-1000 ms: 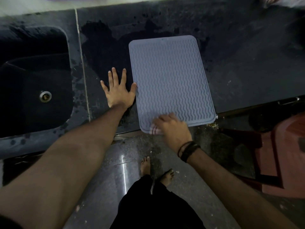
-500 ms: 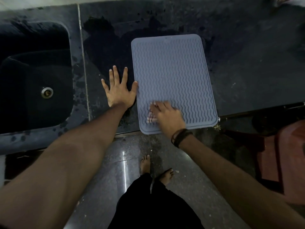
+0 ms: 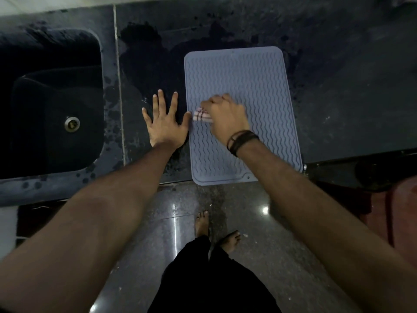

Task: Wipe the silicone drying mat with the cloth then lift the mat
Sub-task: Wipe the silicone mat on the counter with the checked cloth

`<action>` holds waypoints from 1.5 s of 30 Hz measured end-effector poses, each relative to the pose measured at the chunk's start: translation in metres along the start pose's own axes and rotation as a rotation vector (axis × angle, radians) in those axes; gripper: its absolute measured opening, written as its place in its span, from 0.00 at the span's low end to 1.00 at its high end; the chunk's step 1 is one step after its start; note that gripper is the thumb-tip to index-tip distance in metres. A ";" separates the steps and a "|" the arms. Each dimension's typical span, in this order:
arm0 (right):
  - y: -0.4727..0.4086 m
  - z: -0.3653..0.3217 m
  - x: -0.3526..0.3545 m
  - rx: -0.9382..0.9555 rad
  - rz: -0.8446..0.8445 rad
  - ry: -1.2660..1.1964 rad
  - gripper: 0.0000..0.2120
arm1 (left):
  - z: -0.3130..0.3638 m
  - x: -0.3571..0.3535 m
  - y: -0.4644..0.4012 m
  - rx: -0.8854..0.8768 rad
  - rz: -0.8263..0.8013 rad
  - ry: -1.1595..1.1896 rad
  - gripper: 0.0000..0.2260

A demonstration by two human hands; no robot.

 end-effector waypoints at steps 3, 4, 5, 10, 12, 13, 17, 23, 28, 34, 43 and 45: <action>-0.008 0.002 -0.019 -0.023 -0.110 0.067 0.23 | 0.000 0.001 0.000 0.002 -0.005 0.004 0.33; 0.000 0.001 -0.024 -0.009 -0.114 0.096 0.23 | 0.000 0.001 -0.001 0.003 -0.008 0.006 0.33; 0.011 0.000 -0.028 0.006 -0.107 0.111 0.23 | 0.000 0.000 0.000 0.004 -0.011 0.009 0.33; 0.077 -0.001 -0.044 0.105 -0.069 0.068 0.21 | 0.000 0.001 -0.001 0.002 -0.008 0.028 0.33; 0.092 0.000 -0.044 0.142 -0.070 0.047 0.21 | 0.000 0.000 -0.001 0.004 -0.006 0.026 0.33; 0.095 -0.001 -0.042 0.152 -0.087 0.026 0.20 | 0.000 0.000 -0.001 0.005 -0.004 0.025 0.33; 0.070 0.003 -0.014 0.104 -0.094 -0.028 0.21 | 0.000 0.000 -0.001 0.005 0.002 0.026 0.34; -0.047 0.015 0.005 0.016 0.027 -0.021 0.22 | 0.001 0.000 -0.002 0.026 0.000 0.011 0.35; -0.043 0.015 -0.021 0.020 -0.065 0.080 0.24 | 0.001 -0.001 -0.002 0.022 0.000 0.010 0.35; 0.016 0.014 -0.030 0.087 -0.129 0.039 0.26 | 0.002 0.000 -0.001 0.022 -0.017 0.021 0.35; -0.071 0.012 0.009 -0.019 0.017 -0.014 0.21 | 0.003 0.002 -0.001 0.012 -0.033 0.022 0.35; -0.095 0.014 0.004 -0.054 -0.026 0.004 0.22 | 0.001 0.005 -0.009 0.001 -0.023 0.065 0.36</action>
Point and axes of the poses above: each hand's wrist, its own y-axis away from the middle knuckle, its own x-axis out of the back of the hand, z = x × y, the point moved 1 cm from there along -y, towards the middle knuckle, and after that the axes turned 5 degrees about -y, right-handed, at the moved point
